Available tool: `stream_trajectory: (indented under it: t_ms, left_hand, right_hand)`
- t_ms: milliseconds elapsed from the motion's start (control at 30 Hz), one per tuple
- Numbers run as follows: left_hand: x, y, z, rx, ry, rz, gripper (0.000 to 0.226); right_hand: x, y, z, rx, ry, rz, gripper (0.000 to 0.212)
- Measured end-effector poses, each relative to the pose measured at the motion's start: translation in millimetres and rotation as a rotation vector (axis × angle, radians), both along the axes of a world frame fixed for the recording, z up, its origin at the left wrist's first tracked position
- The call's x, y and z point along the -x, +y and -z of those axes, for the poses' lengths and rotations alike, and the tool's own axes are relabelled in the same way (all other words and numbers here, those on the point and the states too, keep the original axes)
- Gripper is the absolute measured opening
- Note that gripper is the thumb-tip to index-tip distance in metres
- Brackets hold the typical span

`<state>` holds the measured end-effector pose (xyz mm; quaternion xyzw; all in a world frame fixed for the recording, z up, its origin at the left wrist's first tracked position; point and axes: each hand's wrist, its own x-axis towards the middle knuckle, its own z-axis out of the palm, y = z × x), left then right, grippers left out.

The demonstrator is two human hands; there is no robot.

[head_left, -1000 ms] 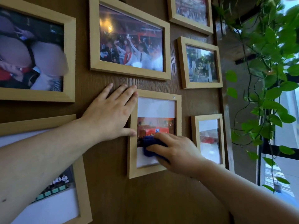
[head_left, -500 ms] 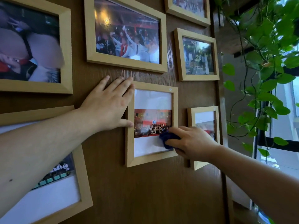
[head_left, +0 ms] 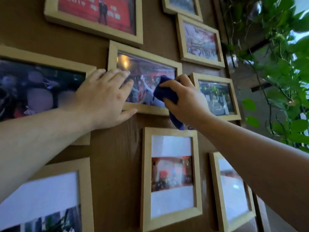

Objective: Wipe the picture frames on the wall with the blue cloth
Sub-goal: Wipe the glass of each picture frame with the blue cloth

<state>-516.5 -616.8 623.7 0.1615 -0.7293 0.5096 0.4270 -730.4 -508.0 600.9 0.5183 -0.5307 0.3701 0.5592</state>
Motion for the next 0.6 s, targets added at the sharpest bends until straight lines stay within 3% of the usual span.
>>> stream_trajectory:
  t_ms: [233, 500, 600]
  left_hand:
    - [-9.0, -17.2, -30.6, -0.114, 0.106, -0.168, 0.124]
    - [-7.6, -26.5, -30.2, -0.128, 0.13, -0.13, 0.124]
    - [-6.2, -26.9, -30.6, -0.147, 0.129, -0.118, 0.124]
  right_hand:
    - [-45.1, -47.7, -62.6, 0.053, 0.088, -0.082, 0.04]
    - [-38.5, -57.1, -77.5, 0.098, 0.197, 0.039, 0.036]
    - [0.5, -36.1, -75.3, 0.099, 0.075, 0.175, 0.033]
